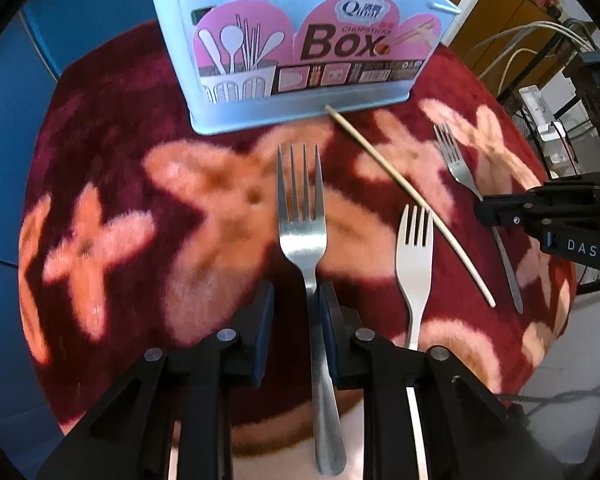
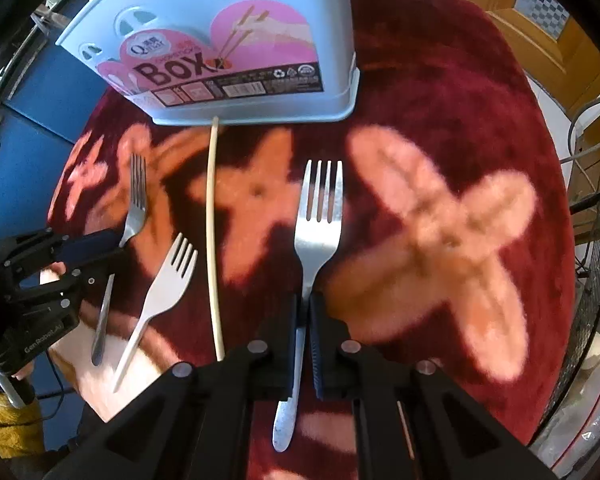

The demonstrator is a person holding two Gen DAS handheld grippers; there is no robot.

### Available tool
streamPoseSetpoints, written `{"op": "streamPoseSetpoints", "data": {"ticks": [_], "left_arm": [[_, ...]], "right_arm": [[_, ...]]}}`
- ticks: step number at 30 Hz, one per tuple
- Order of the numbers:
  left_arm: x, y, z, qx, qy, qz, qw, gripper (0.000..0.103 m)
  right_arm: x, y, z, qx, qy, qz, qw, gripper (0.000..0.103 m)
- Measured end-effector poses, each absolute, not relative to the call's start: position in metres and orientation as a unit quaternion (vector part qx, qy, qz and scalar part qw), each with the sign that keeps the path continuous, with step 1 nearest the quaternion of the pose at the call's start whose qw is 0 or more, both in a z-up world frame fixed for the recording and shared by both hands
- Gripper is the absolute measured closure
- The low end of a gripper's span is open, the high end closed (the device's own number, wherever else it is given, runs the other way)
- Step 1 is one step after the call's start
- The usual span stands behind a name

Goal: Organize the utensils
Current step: 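Lower the left gripper around a metal fork handle while the right lowers around another metal fork, then close the left gripper on its metal fork while the right closes on the other fork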

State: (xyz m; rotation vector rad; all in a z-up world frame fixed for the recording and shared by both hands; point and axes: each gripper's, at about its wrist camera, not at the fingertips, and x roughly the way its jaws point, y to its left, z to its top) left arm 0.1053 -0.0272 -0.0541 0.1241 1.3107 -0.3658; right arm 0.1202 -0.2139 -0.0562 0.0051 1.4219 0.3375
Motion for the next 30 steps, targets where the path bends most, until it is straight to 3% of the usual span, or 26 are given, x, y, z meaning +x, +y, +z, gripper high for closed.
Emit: {"op": "streamPoseSetpoints", "data": {"ticks": [9, 26, 30], "left_arm": [[0.099, -0.027, -0.057, 0.07, 0.617, -0.169, 0.765, 0.076], [0.095, -0.027, -0.056, 0.068, 0.597, -0.172, 0.781, 0.078], [0.091, -0.027, -0.055, 0.064, 0.585, -0.167, 0.791, 0.085]], "right_arm": [[0.134, -0.202, -0.06, -0.016, 0.65, 0.165, 0.742, 0.086], [0.124, -0.194, -0.063, -0.035, 0.605, 0.172, 0.777, 0.089], [0.121, -0.201, -0.063, -0.007, 0.593, 0.17, 0.787, 0.093]]}}
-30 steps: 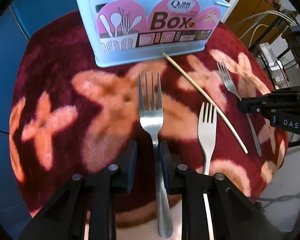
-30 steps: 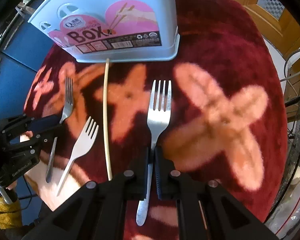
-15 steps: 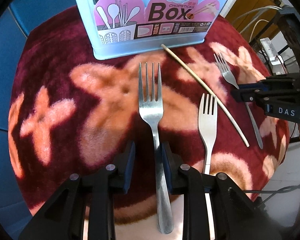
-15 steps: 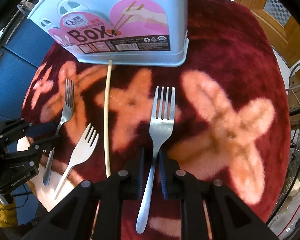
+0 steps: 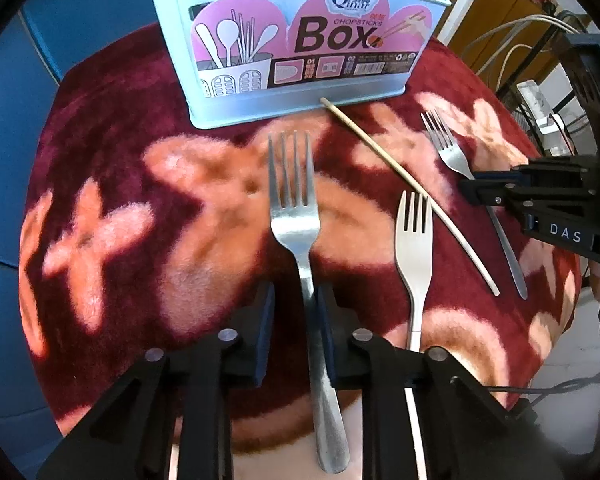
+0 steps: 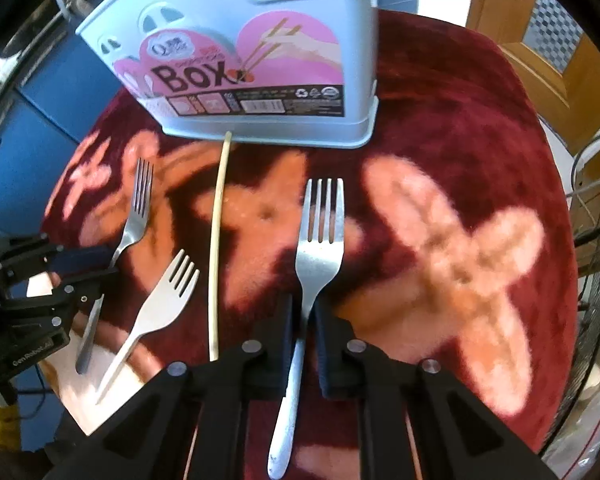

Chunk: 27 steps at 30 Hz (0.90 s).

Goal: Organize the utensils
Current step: 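Close the left gripper on its metal fork while the right closes on the other fork, then lift the fork with the left tool over the Box while the right carries its fork there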

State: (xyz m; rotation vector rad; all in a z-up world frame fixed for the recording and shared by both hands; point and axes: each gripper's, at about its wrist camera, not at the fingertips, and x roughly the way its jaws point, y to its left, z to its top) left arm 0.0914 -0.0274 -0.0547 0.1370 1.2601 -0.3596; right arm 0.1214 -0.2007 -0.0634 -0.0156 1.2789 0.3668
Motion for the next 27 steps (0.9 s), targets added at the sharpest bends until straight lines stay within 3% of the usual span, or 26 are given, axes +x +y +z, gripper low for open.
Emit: {"op": "streamPoseSetpoints", "data": {"ticks": [4, 27], "left_arm": [[0.088, -0.026, -0.053, 0.059, 0.574, -0.168, 0.799, 0.095], [0.048, -0.002, -0.029, -0.022, 0.46, -0.181, 0.869, 0.099]], "right_arm": [[0.118, -0.208, -0.062, 0.02, 0.582, 0.169, 0.795, 0.095], [0.054, -0.257, -0.033, 0.172, 0.446, 0.196, 0.856, 0.097]]}}
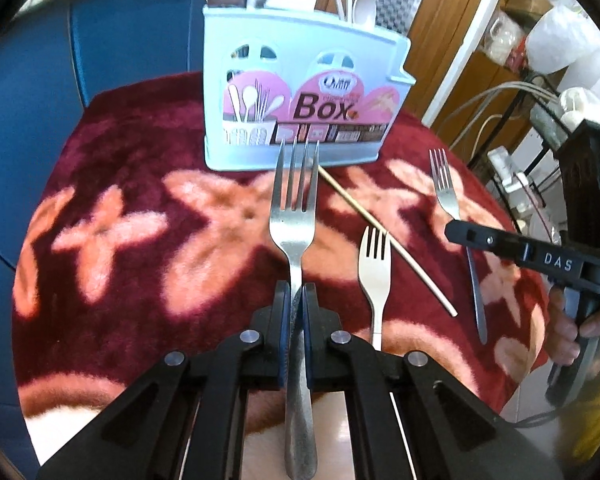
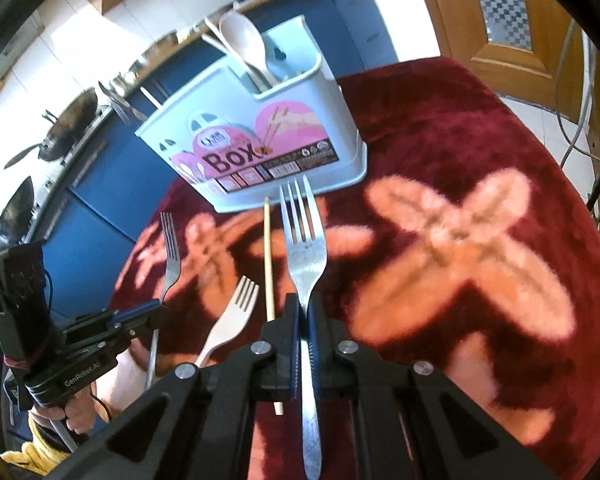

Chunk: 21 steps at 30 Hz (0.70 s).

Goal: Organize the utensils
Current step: 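Lift the fork with the left tool over the Box while the right carries its fork there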

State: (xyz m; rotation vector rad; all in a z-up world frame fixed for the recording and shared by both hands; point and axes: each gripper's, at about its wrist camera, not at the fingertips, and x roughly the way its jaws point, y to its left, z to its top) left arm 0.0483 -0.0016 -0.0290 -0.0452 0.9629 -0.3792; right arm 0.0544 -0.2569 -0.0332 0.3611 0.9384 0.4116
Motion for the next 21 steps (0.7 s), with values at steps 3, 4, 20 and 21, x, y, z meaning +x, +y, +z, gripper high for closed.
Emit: {"op": "streamPoseSetpoints", "data": {"ticks": [3, 4, 20, 21], "left_arm": [[0.042, -0.001, -0.023, -0.029, 0.44, -0.182, 0.879, 0.099], [0.039, 0.0, -0.02, -0.032, 0.434, -0.183, 0.882, 0.099], [0.005, -0.001, 0.018, -0.04, 0.31, -0.199, 0.929, 0.099], [0.004, -0.001, 0.02, -0.04, 0.305, -0.199, 0.931, 0.099]], "right_arm": [[0.046, -0.255, -0.03, 0.183, 0.425, 0.197, 0.864, 0.097], [0.044, -0.252, -0.028, 0.188, 0.414, 0.196, 0.869, 0.097], [0.002, -0.237, 0.025, 0.158, 0.258, 0.177, 0.937, 0.097], [0.002, -0.236, 0.027, 0.154, 0.253, 0.175, 0.939, 0.097]]}}
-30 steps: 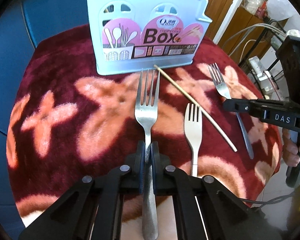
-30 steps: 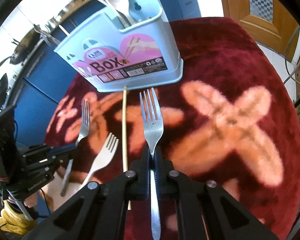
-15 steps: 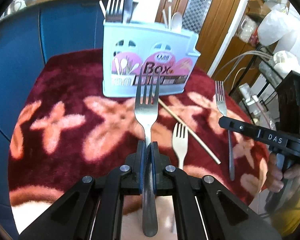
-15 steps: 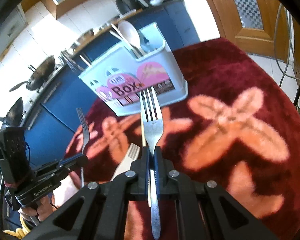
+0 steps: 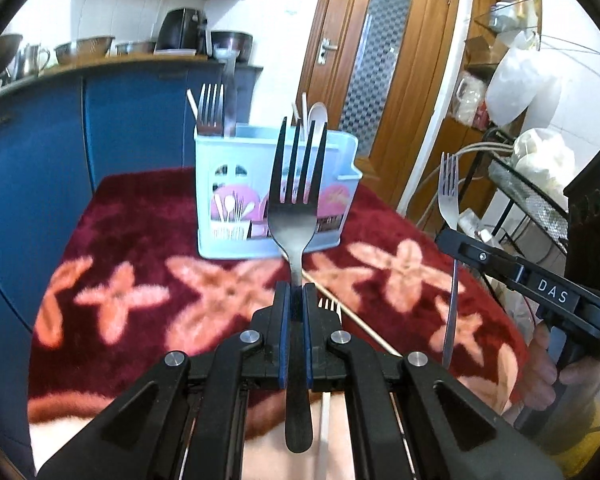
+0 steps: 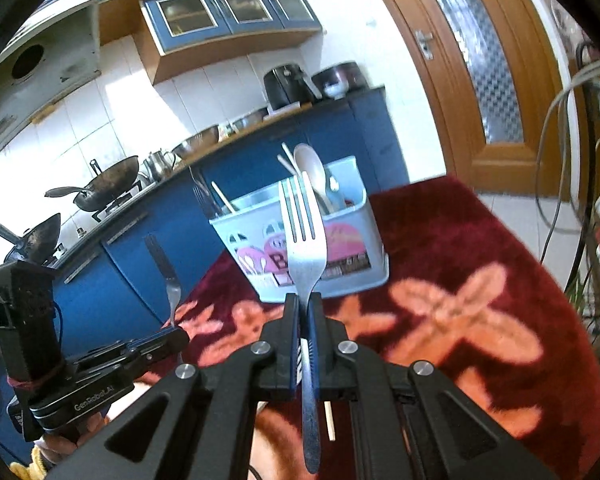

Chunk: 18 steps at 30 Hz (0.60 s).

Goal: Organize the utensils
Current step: 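Lift the fork with the left tool over the Box while the right carries its fork there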

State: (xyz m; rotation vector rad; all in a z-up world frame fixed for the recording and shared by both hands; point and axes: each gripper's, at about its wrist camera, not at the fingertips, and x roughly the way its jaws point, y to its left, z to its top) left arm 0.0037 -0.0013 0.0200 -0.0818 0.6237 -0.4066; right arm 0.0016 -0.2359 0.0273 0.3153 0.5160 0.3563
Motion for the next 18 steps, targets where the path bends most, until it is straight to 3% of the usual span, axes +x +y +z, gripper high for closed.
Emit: {"op": "streamPoseSetpoints", "data": {"ticks": [18], "left_arm": [[0.042, -0.005, 0.061, -0.064, 0.245, -0.187, 0.949, 0.099]], "right_arm": [[0.035, -0.233, 0.044, 0.137, 0.232, 0.171, 0.948, 0.097]]}}
